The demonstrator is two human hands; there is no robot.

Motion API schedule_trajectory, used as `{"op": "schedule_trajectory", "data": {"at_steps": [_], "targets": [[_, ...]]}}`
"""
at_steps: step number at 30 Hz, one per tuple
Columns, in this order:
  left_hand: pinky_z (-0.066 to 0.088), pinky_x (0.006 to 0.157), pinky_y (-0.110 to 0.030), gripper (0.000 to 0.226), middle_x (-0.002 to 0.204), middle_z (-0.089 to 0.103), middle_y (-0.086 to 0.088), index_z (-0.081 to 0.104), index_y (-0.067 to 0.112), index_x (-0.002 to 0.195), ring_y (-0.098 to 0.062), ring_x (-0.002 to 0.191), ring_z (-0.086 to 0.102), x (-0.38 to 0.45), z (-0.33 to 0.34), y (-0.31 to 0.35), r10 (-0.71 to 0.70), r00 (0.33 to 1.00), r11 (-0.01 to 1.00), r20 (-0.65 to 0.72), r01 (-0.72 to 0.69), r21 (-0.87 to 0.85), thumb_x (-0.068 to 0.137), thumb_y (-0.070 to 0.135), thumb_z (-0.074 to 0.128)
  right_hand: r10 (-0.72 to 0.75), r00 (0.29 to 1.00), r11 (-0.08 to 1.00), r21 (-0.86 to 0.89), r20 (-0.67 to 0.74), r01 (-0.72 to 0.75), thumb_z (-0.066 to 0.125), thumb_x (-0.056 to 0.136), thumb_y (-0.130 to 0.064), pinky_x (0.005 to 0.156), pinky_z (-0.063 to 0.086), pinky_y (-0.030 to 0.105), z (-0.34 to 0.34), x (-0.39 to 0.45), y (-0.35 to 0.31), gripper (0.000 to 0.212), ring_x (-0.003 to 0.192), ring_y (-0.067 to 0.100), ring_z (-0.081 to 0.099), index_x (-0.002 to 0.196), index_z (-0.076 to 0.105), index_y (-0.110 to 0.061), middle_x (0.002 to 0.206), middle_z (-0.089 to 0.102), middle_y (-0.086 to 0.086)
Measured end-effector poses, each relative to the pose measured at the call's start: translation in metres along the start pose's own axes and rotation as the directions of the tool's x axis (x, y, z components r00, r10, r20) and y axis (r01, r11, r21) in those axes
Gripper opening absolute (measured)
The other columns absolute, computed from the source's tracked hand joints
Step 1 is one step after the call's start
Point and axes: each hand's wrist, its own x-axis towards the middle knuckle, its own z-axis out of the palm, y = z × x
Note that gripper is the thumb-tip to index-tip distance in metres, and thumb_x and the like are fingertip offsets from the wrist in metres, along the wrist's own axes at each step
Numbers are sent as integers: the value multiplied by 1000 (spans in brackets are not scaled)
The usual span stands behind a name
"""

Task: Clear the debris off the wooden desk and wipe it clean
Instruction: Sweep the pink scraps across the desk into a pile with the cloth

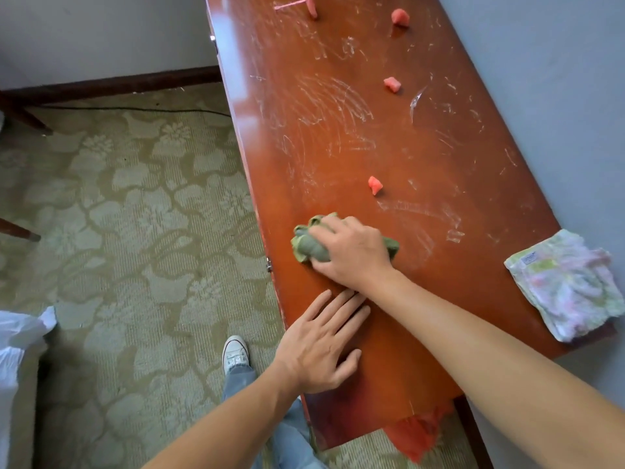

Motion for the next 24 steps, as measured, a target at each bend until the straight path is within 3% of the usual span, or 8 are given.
{"op": "schedule_trajectory", "data": {"at_steps": [4,10,13,15,16,20,22,24], "targets": [[19,128,-49,73,171,24,-4,35,16,161,-21,160,14,0,1,-1,20,1000,1000,-14,-20,-3,98,47,52,430,898,902,6,-91,-432,72,81,-53,64,53,33,-2,-50,29,44,92,27,65,119,69,-31,116,67,-4],[29,124,-52,69,168,32,-4,44,13,157,-22,159,20,-1,3,-2,33,998,999,-55,-35,-32,93,36,58,328,945,945,-8,-3,-328,66,83,-55,65,57,33,-8,-120,44,44,95,22,67,123,68,-36,122,66,-10],[29,124,-51,68,168,32,-4,46,13,156,-22,158,21,-1,3,-1,34,997,999,-62,-35,-26,92,34,59,709,704,702,67,22,-709,65,87,-56,77,52,36,-16,-118,87,48,105,26,63,131,63,-38,130,60,-9],[27,125,-50,69,168,32,-3,46,15,156,-21,158,22,0,3,-1,25,998,999,-51,-26,-24,91,35,59,819,574,571,91,13,-816,64,88,-58,81,50,37,-15,-111,91,51,108,28,61,135,61,-37,132,59,-7],[26,126,-49,69,168,32,-2,47,16,155,-21,158,24,0,3,-2,17,999,1000,-41,-18,-23,90,35,59,799,601,599,75,6,-797,64,88,-61,80,50,37,-15,-108,82,53,108,28,61,135,61,-37,131,59,-6],[33,119,-47,62,158,47,-3,60,17,142,-27,146,45,14,-5,1,-2,1000,1000,-29,2,2,82,33,61,418,909,908,17,6,-418,56,83,-80,71,57,35,-7,-118,43,63,105,21,63,129,64,-37,125,63,-9],[32,119,-50,63,160,45,-6,58,15,145,-31,147,43,29,-12,-5,-59,997,997,-42,61,51,85,35,59,318,948,948,2,7,-318,55,87,-76,67,57,33,-8,-121,57,58,101,21,66,127,65,-36,124,63,-10],[23,124,-56,70,166,35,-7,47,19,155,-31,155,29,45,-19,-19,-145,989,985,-35,147,89,91,44,55,440,898,897,-39,21,-439,54,92,-71,70,55,33,-12,-113,87,53,104,23,65,133,60,-38,127,60,-8]]}}
